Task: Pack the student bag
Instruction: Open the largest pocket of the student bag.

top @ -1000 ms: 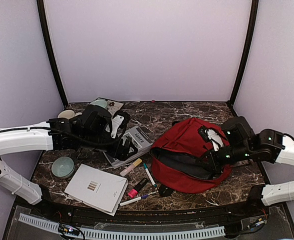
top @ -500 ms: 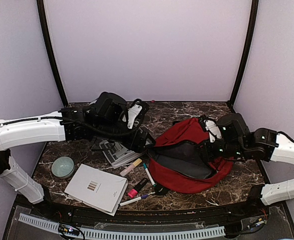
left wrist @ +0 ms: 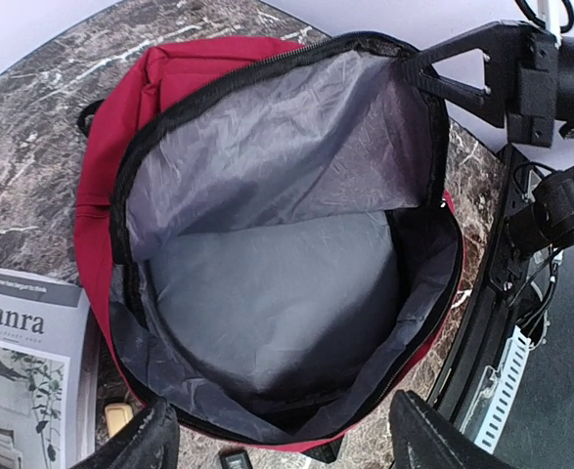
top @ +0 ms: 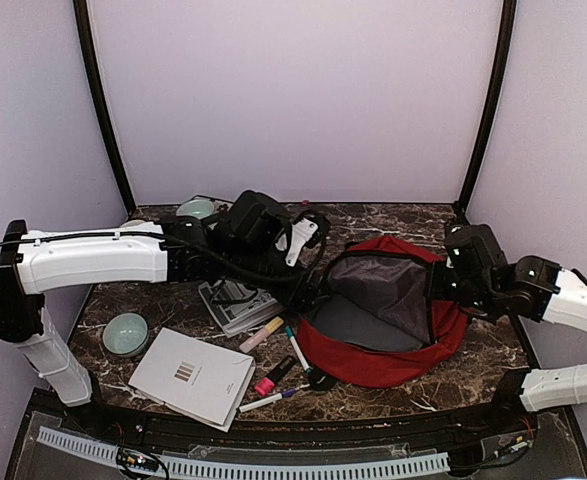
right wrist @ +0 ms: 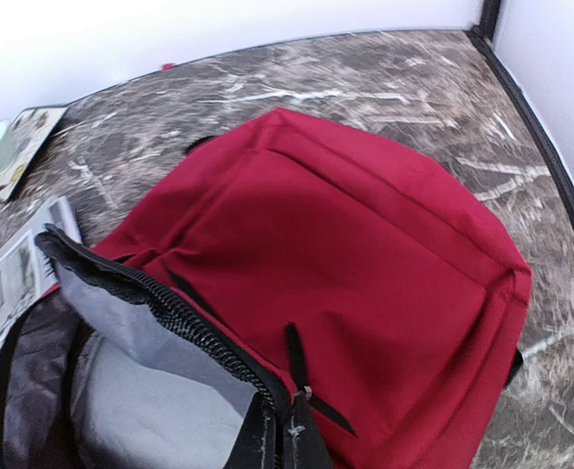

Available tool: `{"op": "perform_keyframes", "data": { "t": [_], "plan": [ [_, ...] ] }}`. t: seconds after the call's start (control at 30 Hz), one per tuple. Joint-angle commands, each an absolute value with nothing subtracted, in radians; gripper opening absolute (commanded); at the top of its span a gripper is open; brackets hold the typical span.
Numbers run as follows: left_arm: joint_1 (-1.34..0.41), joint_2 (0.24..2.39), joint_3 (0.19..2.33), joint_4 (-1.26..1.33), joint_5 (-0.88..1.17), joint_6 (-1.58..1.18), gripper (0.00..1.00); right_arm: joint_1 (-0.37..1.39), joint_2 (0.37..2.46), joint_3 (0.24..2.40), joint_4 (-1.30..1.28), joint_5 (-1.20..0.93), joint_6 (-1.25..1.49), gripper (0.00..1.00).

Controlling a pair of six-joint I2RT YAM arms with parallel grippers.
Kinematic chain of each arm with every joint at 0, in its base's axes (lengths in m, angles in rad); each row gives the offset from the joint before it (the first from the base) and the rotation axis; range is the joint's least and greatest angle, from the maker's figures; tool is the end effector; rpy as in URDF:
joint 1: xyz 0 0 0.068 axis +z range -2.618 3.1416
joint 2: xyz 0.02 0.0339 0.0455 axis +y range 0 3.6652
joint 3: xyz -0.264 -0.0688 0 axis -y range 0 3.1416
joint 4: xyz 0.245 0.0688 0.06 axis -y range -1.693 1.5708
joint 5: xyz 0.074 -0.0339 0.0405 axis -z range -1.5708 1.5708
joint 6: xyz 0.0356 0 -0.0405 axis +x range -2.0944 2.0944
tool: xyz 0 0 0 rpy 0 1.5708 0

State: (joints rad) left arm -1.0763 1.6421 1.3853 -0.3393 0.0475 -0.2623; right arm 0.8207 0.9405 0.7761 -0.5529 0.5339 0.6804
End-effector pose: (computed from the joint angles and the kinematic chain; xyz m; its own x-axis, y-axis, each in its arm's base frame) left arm 0.1797 -0.3368 0.3111 -0.4901 0.3633 -0.7923 0.7981 0.5526 -0.2403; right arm 0.1460 0.1302 0.2771 -0.5801 0.1718 -0.7962 -0.0044 0.9768 0.2141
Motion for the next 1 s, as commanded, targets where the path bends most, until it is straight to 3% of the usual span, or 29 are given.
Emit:
{"op": "perform_keyframes", "data": {
  "t": [0.0,0.27,0.57,0.97],
  "plan": [
    [-1.107,1.711,1.417,-0.385,0.058,-0.246,0.75,0.776,0.883,0.676,-0.503,0.559,0.822,0.0],
    [-1.143,1.853,1.403,-0.373,0.112,-0.25,0.69,0.749,0.78,0.541,-0.415,0.545,0.85,0.0],
    [-1.142,2.018,1.476,-0.311,0.128,-0.14,0.67,0.712,0.839,0.587,-0.412,0.51,0.789,0.0],
    [-1.146,2.065,1.518,-0.285,-0.079,-0.062,0.64,0.706,0.821,0.638,-0.474,0.525,0.805,0.0]
  ]
}}
